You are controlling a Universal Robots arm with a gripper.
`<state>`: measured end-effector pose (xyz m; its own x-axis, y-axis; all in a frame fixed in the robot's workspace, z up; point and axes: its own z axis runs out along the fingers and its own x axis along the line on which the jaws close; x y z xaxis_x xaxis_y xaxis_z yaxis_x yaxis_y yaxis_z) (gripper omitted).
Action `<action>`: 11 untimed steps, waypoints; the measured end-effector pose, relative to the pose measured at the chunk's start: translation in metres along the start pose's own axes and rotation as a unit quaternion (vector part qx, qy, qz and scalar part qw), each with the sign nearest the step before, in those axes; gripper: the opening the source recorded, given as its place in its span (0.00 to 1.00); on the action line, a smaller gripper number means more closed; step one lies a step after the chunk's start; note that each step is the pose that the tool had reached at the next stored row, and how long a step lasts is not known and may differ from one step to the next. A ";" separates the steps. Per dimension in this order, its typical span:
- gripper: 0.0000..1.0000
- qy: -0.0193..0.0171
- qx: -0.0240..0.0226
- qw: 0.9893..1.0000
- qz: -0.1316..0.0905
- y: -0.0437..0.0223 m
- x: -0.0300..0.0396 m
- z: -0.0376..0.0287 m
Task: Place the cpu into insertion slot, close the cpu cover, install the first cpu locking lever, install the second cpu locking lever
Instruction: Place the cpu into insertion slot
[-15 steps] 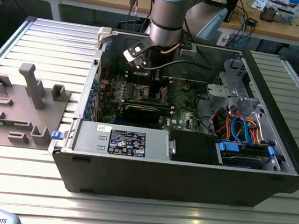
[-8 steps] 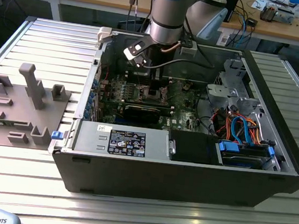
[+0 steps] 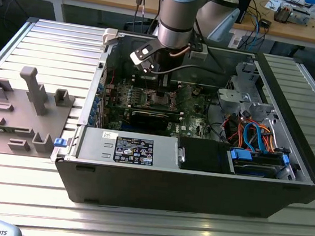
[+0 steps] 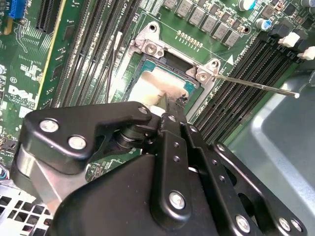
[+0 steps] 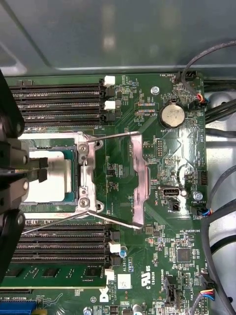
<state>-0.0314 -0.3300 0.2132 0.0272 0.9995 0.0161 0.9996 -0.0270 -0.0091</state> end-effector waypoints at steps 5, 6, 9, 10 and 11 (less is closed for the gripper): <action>0.11 0.004 0.000 1.000 0.000 0.0001 -0.0026 0.0003; 0.11 0.005 0.000 1.000 0.000 0.0001 -0.0031 0.0003; 0.11 0.005 0.000 1.000 0.000 0.0001 -0.0039 -0.0006; 0.11 0.005 0.000 1.000 0.000 0.0001 -0.0039 -0.0013; 0.11 0.005 0.000 1.000 0.000 0.0001 -0.0039 -0.0026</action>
<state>-0.0314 -0.3340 0.2158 0.0272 0.9993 0.0259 0.9996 -0.0269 -0.0094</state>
